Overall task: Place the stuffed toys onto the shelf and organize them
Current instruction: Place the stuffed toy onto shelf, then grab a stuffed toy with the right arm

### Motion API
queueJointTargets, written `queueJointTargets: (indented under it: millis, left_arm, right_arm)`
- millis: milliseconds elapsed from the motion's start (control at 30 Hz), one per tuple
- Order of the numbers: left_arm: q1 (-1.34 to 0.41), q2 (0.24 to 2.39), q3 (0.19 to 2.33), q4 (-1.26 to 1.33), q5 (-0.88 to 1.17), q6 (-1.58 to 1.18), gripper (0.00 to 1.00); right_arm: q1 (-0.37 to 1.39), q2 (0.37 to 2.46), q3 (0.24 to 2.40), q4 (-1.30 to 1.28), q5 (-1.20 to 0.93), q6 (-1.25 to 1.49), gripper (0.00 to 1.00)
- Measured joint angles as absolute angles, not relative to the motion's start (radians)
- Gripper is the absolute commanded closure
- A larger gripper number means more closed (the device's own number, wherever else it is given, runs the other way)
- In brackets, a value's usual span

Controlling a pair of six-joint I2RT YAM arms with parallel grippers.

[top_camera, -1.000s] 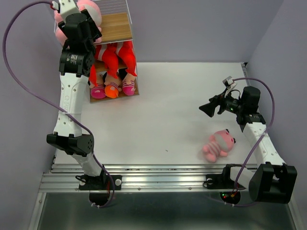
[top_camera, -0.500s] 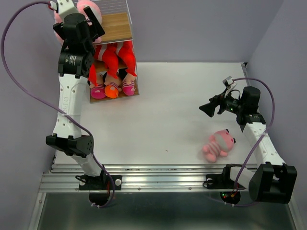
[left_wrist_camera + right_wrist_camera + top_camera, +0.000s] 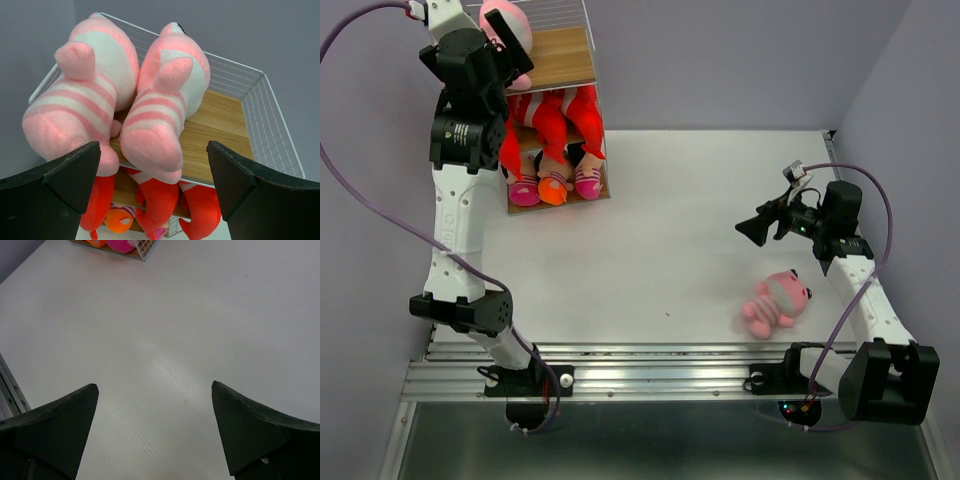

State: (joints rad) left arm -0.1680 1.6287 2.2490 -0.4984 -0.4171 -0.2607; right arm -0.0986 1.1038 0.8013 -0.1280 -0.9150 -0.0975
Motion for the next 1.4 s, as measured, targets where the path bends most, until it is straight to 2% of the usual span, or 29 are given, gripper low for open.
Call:
queueJointTargets:
  millis: [467, 700, 867, 1067, 1267, 1400]
  left_arm:
    - [-0.168, 1.432, 2.149, -0.483, -0.307, -0.261, 0.01]
    - [-0.168, 1.011, 1.625, -0.352, -0.141, -0.261, 0.01]
    - [-0.168, 0.744, 1.353, -0.284, 0.083, -0.276, 0.01]
    - [-0.168, 0.589, 0.995, -0.212, 0.357, -0.336, 0.04]
    - [-0.172, 0.540, 0.656, -0.163, 0.529, -0.469, 0.07]
    - [-0.207, 0.484, 0.534, -0.109, 0.572, -0.564, 0.07]
  right_arm:
    - [-0.099, 1.104, 0.801, -0.175, -0.896, -0.162, 0.00]
    - [-0.099, 1.109, 0.802, -0.215, -0.848, -0.251, 0.00]
    - [-0.099, 1.170, 0.895, -0.472, -0.807, -0.487, 0.00]
    - [-0.099, 1.258, 1.105, -0.856, -0.592, -0.734, 0.00]
    - [-0.099, 1.258, 1.105, -1.039, -0.428, -0.807, 0.03]
    - [-0.099, 1.258, 1.048, -1.069, -0.340, -0.808, 0.06]
